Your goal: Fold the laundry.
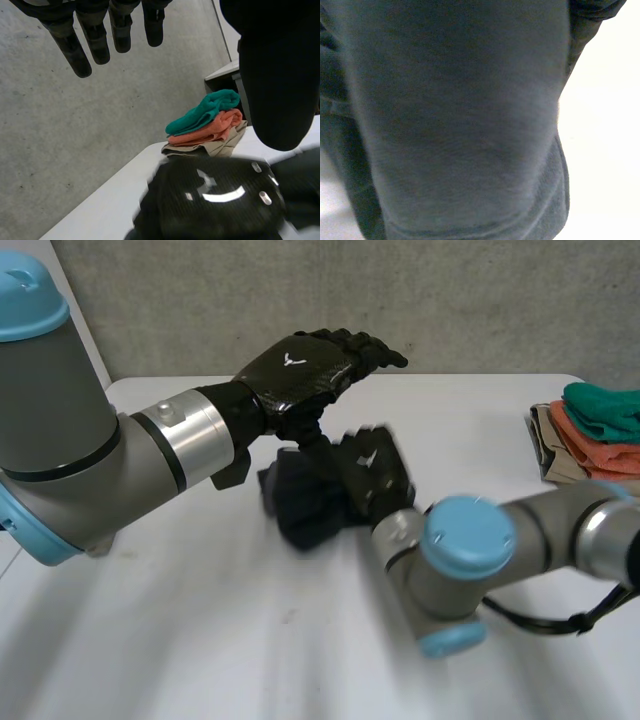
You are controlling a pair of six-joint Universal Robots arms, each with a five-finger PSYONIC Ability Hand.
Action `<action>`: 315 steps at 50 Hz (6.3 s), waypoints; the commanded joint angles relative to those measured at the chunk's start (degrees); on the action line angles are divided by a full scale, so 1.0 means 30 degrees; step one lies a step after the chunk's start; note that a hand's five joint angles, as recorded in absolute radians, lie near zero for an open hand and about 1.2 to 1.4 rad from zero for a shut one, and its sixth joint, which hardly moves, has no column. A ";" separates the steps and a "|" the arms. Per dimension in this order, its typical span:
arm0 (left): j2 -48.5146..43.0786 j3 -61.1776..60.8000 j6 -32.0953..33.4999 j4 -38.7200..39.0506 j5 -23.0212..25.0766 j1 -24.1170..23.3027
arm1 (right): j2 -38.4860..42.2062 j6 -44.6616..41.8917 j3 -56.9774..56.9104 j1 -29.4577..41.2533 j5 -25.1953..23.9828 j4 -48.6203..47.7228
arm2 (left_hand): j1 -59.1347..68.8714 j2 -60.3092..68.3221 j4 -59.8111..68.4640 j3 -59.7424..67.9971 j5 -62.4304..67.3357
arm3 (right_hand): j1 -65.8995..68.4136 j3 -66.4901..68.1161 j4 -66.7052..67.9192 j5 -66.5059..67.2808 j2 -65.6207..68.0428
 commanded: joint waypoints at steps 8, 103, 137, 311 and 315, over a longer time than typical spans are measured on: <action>0.1271 0.0533 -0.0042 0.0078 -0.0821 0.0170 | -0.5014 0.1642 -0.1998 -0.6644 -0.0775 -0.0282 | 0.0296 -0.0030 0.0029 -0.0169 -0.0359 | 0.7437 0.4536 0.4144 0.6441 0.4631; -0.7627 0.1965 1.1468 0.2715 -0.4718 1.2414 | -0.8854 -0.4450 0.8750 -0.5770 -0.6548 0.5928 | 0.0296 -0.0030 0.0029 -0.0169 -0.0359 | -1.5896 -1.8797 -1.9189 -1.6892 -1.8703; 0.2006 -0.3422 0.1689 0.5938 -0.4541 0.2785 | -1.0113 -0.0441 0.9631 -0.8640 -0.4379 0.4610 | 2.3053 2.2727 2.2786 2.2588 2.2398 | -1.5896 -1.8797 -1.9189 -1.6892 -1.8703; 0.7509 -0.8079 0.3620 0.9424 -0.6212 0.1547 | 0.3681 0.9671 -1.2629 -0.4834 -0.7367 1.4189 | 2.3053 2.2727 2.2786 2.2588 2.2398 | -1.5896 -1.8797 -1.9189 -1.6892 -1.8703; 0.9384 -0.8812 0.3650 0.9454 -0.6007 0.1547 | 0.5791 0.9642 -1.4711 -0.4014 -0.7514 1.4628 | 2.3053 2.2727 2.2786 2.2588 2.2398 | -1.5705 -1.8606 -1.8998 -1.6700 -1.8511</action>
